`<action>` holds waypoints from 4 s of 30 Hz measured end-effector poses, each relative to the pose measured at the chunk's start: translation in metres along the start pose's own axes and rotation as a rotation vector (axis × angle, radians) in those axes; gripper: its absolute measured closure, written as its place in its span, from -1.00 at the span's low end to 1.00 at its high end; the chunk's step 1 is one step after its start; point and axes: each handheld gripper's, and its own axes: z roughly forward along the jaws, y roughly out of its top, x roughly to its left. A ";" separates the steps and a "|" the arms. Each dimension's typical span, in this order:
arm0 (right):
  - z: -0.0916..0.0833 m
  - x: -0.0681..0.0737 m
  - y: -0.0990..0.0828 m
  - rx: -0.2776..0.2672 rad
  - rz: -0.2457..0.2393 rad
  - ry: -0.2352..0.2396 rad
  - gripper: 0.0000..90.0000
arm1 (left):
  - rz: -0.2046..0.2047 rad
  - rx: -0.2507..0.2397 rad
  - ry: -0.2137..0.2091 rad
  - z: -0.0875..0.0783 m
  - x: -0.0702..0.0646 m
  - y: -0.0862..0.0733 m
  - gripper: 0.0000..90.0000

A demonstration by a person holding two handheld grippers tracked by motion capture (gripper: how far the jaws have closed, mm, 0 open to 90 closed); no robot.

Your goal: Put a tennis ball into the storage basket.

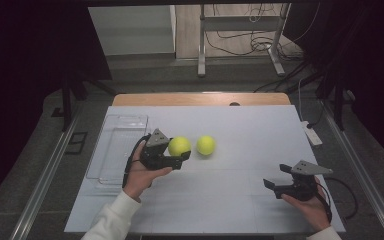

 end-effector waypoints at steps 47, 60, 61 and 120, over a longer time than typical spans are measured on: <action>-0.001 -0.001 0.000 -0.002 0.004 -0.013 -0.72 | -0.046 -0.106 0.074 -0.039 0.024 0.007 -0.41; -0.001 -0.001 0.000 -0.004 0.006 -0.009 -0.72 | -0.071 -0.118 0.103 -0.045 0.033 0.005 -0.42; -0.001 -0.001 0.000 -0.004 0.005 -0.010 -0.72 | -0.073 -0.118 0.106 -0.045 0.034 0.005 -0.42; -0.002 -0.002 -0.001 -0.004 0.006 -0.014 -0.72 | -0.169 -0.095 0.263 -0.073 0.079 -0.016 -0.42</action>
